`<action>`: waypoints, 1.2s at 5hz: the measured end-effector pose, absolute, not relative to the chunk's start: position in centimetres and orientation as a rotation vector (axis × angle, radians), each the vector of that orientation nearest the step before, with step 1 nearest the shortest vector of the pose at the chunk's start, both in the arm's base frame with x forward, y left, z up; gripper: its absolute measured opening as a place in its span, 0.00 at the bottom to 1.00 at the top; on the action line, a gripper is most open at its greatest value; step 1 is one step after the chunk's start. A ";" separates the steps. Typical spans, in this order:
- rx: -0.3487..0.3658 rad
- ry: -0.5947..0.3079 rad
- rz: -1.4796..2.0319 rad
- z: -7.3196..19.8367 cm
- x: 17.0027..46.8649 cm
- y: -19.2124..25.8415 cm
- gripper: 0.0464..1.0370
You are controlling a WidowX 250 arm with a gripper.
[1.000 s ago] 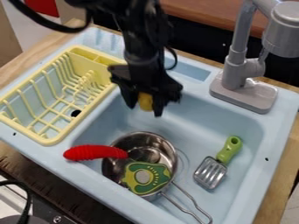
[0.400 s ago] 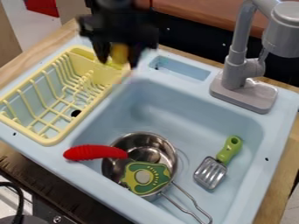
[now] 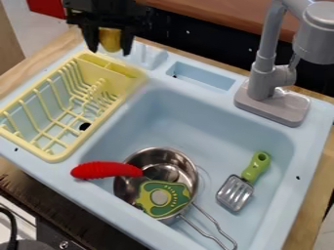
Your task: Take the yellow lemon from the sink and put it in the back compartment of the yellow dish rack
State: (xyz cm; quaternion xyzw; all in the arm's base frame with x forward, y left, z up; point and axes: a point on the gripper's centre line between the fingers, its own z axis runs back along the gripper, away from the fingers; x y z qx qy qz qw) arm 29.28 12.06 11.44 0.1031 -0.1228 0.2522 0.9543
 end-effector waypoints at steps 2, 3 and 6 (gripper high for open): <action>0.249 -0.245 0.516 9.2 29.1 12.4 0.57; 0.254 -0.223 0.518 8.1 29.4 11.9 0.57; 0.262 -0.238 0.534 7.7 29.9 11.3 0.91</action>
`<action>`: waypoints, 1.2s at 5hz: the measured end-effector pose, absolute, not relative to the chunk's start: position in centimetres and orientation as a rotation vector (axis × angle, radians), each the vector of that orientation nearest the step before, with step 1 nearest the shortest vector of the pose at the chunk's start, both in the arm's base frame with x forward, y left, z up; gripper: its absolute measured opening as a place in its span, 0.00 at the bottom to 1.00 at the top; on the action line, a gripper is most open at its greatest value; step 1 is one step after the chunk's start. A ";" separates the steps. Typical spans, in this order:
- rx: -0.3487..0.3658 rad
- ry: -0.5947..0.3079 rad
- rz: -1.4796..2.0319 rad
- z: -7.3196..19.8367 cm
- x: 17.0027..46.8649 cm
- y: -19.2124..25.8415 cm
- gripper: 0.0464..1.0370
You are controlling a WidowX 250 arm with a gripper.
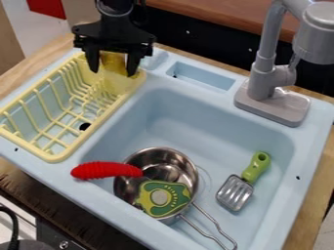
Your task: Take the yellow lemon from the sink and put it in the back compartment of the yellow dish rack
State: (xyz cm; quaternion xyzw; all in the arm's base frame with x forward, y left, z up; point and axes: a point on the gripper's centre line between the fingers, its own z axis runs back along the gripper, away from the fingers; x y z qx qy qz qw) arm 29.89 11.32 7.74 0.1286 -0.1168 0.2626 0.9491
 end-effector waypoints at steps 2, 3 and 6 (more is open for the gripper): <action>0.252 -0.232 0.533 7.7 29.9 11.1 0.96; 0.236 -0.229 0.532 7.8 30.0 10.9 0.96; 0.162 -0.295 0.562 11.1 29.7 10.5 0.96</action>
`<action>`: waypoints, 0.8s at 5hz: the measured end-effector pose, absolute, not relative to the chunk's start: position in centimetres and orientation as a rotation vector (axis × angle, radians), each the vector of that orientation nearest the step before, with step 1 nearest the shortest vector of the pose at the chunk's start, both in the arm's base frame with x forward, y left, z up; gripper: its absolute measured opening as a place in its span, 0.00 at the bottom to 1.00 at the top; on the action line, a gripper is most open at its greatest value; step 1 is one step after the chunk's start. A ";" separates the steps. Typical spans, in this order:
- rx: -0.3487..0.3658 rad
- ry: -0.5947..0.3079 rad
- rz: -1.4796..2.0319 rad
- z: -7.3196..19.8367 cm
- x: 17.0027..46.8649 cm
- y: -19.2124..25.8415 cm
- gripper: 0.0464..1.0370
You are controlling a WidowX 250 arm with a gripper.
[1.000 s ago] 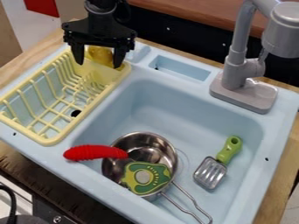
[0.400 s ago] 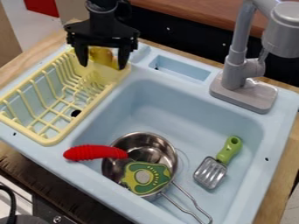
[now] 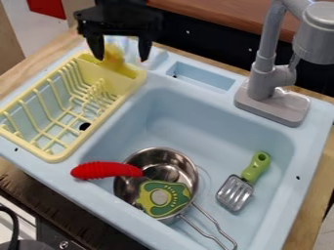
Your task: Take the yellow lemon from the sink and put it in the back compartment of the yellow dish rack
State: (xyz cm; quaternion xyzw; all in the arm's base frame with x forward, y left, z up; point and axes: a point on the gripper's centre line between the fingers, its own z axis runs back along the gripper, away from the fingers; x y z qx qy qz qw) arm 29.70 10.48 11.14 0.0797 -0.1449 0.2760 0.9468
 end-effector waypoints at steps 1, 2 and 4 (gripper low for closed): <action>0.143 -0.288 0.585 12.3 28.7 10.9 0.96; 0.129 -0.309 0.563 13.1 28.3 10.9 0.96; 0.124 -0.295 0.402 12.3 25.4 9.0 0.96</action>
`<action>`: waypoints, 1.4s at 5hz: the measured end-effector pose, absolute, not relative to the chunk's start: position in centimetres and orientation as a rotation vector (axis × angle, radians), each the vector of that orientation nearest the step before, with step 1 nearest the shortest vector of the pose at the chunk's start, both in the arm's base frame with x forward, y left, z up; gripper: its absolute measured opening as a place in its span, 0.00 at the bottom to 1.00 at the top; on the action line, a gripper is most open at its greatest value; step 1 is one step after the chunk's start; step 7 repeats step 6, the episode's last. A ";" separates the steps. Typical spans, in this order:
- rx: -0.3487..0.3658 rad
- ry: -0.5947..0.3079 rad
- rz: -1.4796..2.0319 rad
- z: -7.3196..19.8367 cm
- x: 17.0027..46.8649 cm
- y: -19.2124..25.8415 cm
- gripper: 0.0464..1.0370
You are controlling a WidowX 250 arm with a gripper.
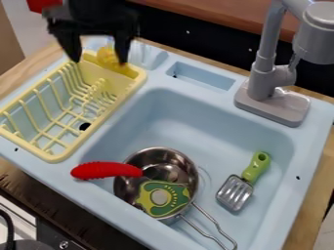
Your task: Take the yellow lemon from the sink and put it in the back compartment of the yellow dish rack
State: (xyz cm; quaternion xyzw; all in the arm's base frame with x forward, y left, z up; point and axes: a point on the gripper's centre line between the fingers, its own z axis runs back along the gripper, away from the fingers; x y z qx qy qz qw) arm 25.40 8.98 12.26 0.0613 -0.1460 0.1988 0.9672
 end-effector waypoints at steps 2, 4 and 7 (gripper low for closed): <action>0.121 -0.294 0.196 9.8 23.1 5.1 0.96; 0.030 -0.276 0.065 8.3 23.1 -1.8 0.96; -0.044 -0.223 0.049 9.0 22.5 -5.1 0.96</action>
